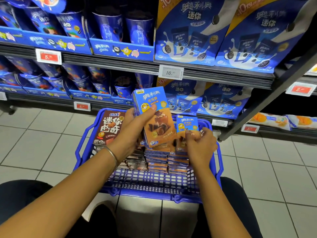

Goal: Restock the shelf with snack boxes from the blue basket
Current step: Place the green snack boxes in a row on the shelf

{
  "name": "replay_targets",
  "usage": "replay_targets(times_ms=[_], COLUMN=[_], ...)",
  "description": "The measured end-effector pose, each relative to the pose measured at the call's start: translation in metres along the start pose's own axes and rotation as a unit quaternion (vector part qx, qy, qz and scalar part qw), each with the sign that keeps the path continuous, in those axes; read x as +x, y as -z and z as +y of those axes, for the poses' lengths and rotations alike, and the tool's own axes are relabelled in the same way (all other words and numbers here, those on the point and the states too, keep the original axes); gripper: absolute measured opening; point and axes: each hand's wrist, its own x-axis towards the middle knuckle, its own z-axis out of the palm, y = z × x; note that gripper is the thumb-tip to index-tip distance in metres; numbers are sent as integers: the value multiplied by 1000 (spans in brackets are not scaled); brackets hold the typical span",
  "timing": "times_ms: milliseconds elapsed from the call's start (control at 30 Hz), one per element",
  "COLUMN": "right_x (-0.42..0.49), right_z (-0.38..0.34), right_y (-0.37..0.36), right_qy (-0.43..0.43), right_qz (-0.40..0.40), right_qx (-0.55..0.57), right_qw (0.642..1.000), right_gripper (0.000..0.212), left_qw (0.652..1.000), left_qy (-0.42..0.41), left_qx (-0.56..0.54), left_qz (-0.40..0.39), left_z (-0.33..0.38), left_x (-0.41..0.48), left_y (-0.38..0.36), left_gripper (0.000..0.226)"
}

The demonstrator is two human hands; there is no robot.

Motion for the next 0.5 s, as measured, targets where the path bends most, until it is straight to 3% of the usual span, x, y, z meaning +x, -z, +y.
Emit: replay_targets(times_ms=[67, 133, 367, 500], right_x=[6, 7, 8, 10], right_z=[18, 28, 32, 26], right_y=[-5, -10, -1, 12], right_qy=[-13, -28, -9, -34], right_qz=[-38, -76, -79, -82], right_qx=[-80, -72, 44, 121], right_qw=[996, 994, 996, 989], right_gripper=[84, 87, 43, 37], left_qw=[1000, 1000, 997, 995], left_qy=[11, 19, 53, 74], left_qx=[-14, -19, -58, -57], left_qz=[1, -2, -14, -34], left_z=[3, 5, 10, 9], left_x=[-2, -3, -11, -12], left_y=[2, 4, 6, 8], left_gripper=[59, 56, 69, 42])
